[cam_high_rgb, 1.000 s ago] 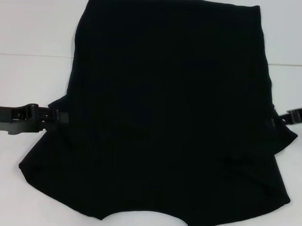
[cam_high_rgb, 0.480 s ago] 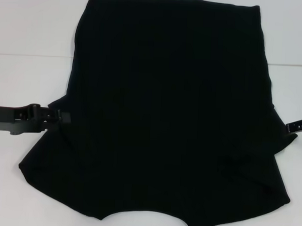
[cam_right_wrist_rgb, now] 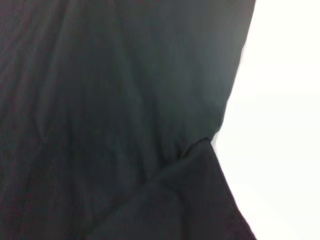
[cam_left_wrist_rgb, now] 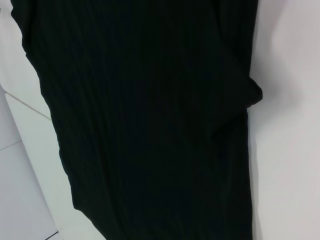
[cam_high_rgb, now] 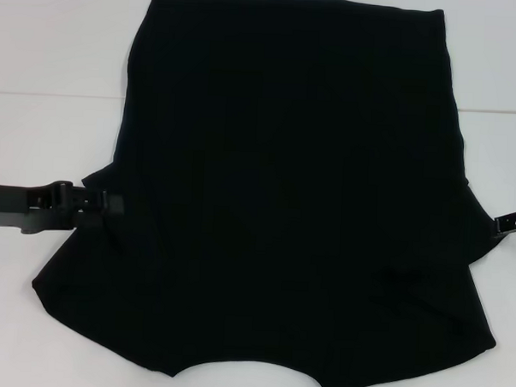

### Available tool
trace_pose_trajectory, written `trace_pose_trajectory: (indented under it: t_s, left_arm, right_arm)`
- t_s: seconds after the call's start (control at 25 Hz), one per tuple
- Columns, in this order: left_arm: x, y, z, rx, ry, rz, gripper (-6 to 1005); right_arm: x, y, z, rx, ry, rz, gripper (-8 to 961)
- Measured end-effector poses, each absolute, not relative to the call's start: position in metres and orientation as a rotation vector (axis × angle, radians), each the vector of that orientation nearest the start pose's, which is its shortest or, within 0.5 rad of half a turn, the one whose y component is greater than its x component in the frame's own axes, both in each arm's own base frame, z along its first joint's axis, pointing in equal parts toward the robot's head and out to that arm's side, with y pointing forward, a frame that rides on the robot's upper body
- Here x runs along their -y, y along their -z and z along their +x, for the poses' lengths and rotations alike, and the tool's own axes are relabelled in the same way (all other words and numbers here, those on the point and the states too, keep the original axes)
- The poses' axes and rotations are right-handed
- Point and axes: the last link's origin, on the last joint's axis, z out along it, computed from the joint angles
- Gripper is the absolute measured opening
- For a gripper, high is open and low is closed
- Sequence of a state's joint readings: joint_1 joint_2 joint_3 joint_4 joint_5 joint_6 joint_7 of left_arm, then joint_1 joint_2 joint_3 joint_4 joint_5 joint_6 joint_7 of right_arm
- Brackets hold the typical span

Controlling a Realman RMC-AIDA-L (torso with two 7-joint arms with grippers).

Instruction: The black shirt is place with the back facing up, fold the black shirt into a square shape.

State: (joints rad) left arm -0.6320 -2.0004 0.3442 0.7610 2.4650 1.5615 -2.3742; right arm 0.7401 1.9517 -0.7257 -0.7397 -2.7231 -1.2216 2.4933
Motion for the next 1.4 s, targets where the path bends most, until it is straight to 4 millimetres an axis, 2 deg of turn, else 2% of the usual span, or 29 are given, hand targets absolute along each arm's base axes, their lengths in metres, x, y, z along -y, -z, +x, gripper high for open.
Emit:
trace_pose_trajectory:
  t_s: [0.32, 1.4]
  left_arm:
    - [-0.353, -0.064, -0.305, 1.865, 0.524, -2.112, 535]
    - [-0.353, -0.061, -0.307, 1.876, 0.525, -2.101, 535]
  right_arm:
    - [-0.414, -0.053, 0.307, -1.487, 0.122, -2.044, 640]
    - [-0.416, -0.045, 0.309, -1.462, 0.114, -2.026, 585]
